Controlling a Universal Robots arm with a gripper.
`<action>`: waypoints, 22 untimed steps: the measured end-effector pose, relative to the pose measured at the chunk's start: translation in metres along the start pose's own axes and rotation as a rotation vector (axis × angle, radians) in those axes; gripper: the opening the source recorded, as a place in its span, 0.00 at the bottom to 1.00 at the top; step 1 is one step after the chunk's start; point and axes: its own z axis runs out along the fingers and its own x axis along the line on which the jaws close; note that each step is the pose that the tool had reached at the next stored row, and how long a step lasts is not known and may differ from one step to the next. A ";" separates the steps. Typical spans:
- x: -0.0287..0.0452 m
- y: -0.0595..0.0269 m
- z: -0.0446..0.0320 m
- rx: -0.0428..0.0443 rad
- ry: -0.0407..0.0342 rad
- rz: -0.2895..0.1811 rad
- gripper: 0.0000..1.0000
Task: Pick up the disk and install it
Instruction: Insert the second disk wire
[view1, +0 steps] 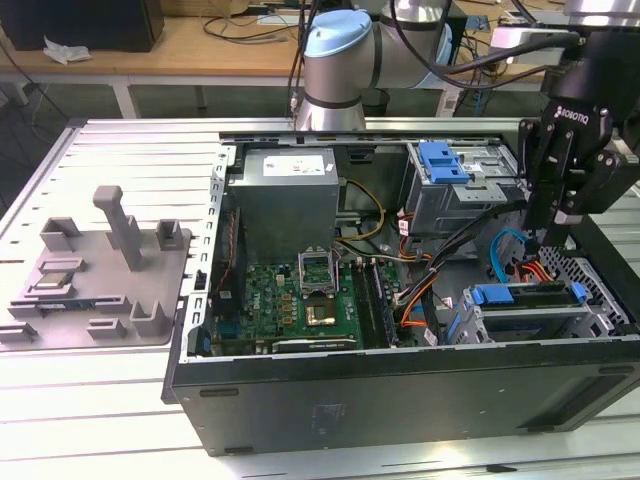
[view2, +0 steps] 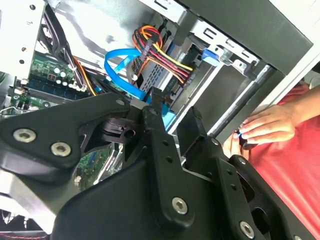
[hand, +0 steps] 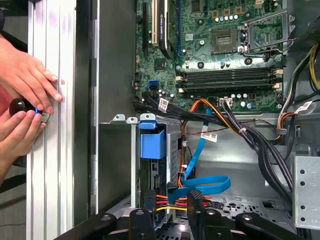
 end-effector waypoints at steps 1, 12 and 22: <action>0.0036 -0.0001 0.0011 0.0000 -0.0018 0.000 0.40; 0.0019 0.0004 0.0032 0.0002 -0.0048 0.000 0.40; -0.0017 0.0013 0.0078 0.0017 -0.0052 0.000 0.40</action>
